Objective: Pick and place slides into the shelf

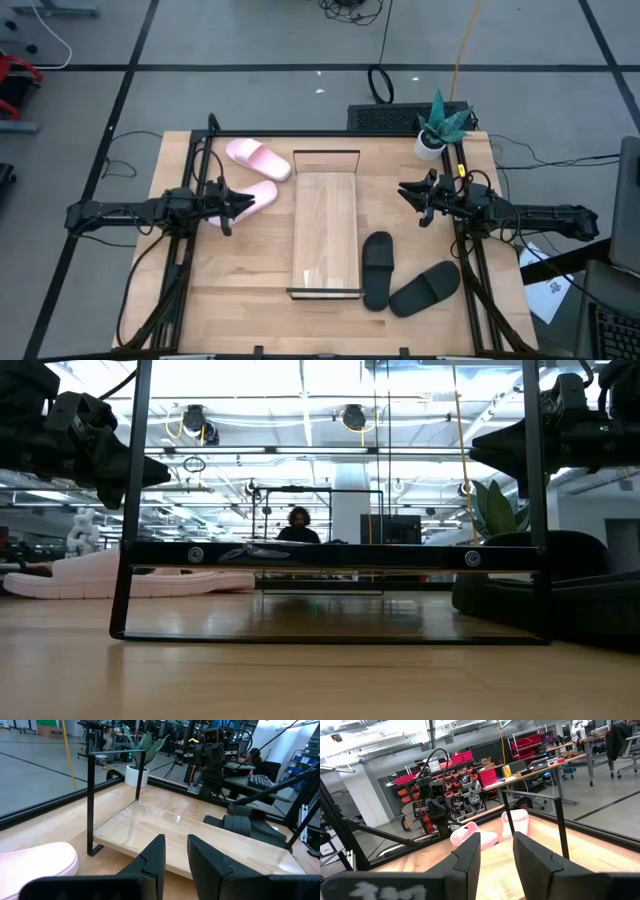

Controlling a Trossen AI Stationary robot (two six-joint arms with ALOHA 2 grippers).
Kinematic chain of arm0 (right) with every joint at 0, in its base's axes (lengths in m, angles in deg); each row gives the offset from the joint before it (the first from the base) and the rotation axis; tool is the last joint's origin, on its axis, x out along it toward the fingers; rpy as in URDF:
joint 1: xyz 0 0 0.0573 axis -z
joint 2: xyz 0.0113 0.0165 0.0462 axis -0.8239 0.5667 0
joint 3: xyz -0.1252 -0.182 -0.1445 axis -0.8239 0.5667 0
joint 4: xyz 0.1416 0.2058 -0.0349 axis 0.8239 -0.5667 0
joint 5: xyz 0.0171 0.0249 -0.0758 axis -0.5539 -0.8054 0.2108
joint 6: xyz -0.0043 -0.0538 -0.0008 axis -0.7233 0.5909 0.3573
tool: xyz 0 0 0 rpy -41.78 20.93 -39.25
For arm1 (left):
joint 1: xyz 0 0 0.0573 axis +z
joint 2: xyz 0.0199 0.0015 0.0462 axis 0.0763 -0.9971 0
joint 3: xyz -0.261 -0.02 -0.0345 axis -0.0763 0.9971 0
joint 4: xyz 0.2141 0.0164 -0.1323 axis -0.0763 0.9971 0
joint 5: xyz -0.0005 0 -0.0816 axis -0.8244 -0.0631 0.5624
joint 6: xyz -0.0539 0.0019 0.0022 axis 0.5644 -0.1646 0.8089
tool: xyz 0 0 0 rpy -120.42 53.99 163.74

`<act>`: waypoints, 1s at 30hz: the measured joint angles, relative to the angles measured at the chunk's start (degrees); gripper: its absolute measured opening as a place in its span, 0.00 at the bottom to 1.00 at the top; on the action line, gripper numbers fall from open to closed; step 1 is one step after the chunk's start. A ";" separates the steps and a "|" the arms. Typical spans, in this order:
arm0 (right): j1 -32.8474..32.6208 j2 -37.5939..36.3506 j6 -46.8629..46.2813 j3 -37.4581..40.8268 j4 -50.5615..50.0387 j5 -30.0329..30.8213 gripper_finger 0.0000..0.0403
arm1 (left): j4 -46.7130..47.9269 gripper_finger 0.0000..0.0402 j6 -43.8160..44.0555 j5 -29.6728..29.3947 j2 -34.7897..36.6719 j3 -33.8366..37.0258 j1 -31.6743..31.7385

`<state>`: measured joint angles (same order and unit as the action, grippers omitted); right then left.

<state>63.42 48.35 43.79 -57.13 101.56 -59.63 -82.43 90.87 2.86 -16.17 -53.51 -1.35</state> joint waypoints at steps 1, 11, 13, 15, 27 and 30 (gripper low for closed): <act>0.00 0.01 0.00 0.01 0.00 0.01 0.27 | 0.00 0.20 0.00 0.00 -0.02 -0.02 0.00; 0.00 0.02 -2.37 0.00 3.20 0.11 0.27 | 0.00 0.20 -0.01 0.00 -0.02 -0.02 0.00; 0.01 0.02 -5.03 0.01 6.07 0.07 0.27 | 0.00 0.20 -0.02 0.00 -0.02 0.00 0.00; -0.01 0.03 -6.50 0.01 10.50 0.21 0.27 | 0.00 0.20 0.00 0.00 0.00 0.00 0.00; 0.01 0.02 -5.41 0.03 35.44 1.95 0.27 | -0.40 0.20 0.00 0.00 -0.01 -0.01 0.00; 0.01 0.18 -2.98 0.03 42.47 1.99 0.27 | -2.77 0.20 1.42 0.00 -0.02 0.00 0.00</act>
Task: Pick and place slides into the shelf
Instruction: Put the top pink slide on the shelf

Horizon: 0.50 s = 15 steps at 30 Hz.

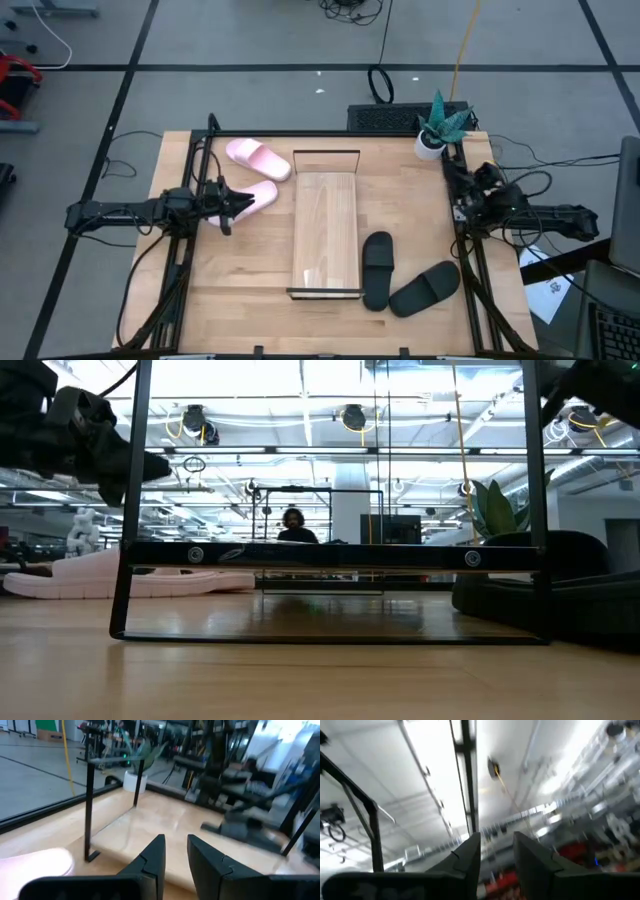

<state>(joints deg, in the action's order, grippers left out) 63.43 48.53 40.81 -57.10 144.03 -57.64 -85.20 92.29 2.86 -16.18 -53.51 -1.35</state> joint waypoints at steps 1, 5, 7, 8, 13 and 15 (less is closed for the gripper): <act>-0.01 0.15 1.25 0.00 2.41 -0.01 0.27 | -1.41 0.20 1.57 0.00 0.00 -0.01 0.00; -0.02 1.20 3.29 -1.11 8.11 -0.41 0.27 | -8.39 0.20 9.08 -0.82 0.00 -0.02 0.00; -0.02 2.14 3.36 -2.09 7.10 -0.51 0.27 | -12.09 0.20 11.85 -2.34 0.00 -0.01 0.00; -0.04 2.84 3.37 -3.02 6.94 -0.60 0.27 | -14.12 0.20 13.33 -3.01 0.00 0.00 0.00; -0.04 6.53 4.17 -6.06 7.27 -0.60 0.27 | -20.73 0.20 15.48 -6.09 0.00 -0.02 0.00; -0.02 7.83 5.08 -6.88 7.27 -0.55 0.27 | -22.75 0.20 15.43 -7.14 0.00 -0.02 0.00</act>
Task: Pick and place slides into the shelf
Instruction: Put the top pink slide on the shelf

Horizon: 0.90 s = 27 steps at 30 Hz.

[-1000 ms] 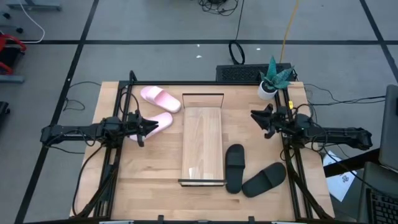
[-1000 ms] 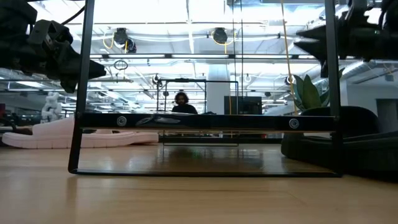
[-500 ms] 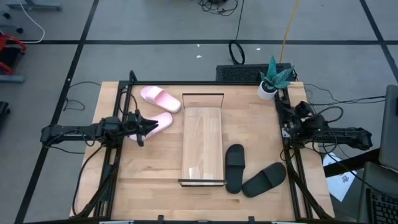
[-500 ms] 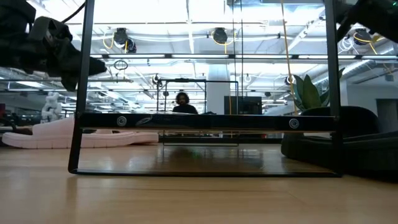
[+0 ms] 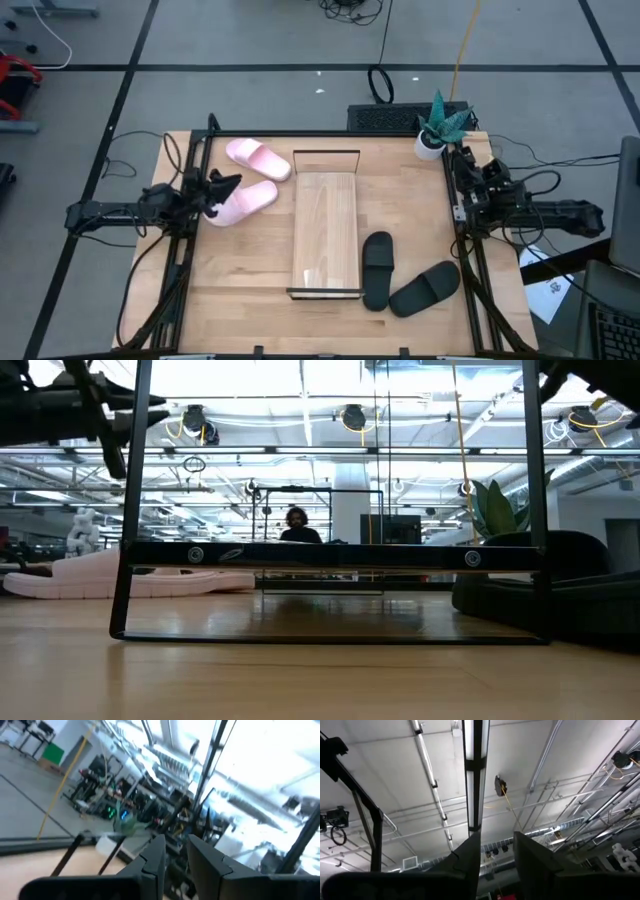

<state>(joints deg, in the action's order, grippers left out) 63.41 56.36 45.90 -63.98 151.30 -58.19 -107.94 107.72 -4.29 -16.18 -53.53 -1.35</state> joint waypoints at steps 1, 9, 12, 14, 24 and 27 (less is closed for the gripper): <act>0.00 0.53 0.19 -0.36 0.23 0.01 0.27 | -0.92 0.20 -0.62 -0.88 0.02 0.00 0.00; 0.00 2.20 -2.25 -0.83 0.92 -0.06 0.27 | -2.76 0.20 -2.30 -14.03 0.00 0.00 0.00; 0.00 2.22 -2.30 -0.85 1.77 -0.07 0.27 | -2.59 0.20 -0.85 -21.00 0.00 0.00 0.00; 0.00 2.20 -1.88 -0.93 2.79 -0.07 0.27 | -2.50 0.20 -0.47 -26.58 0.00 -0.02 0.00; 0.00 2.20 2.55 -0.94 4.83 0.06 0.27 | -1.02 0.20 -17.08 -32.16 -2.57 -14.21 0.44; 0.00 2.43 2.59 -0.96 4.87 0.07 0.27 | 6.12 0.20 -25.57 -30.89 -8.16 -24.36 0.44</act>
<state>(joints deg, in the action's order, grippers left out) 63.41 58.79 48.49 -64.94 156.17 -58.12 -101.82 82.15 -35.18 -24.34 -77.89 -0.91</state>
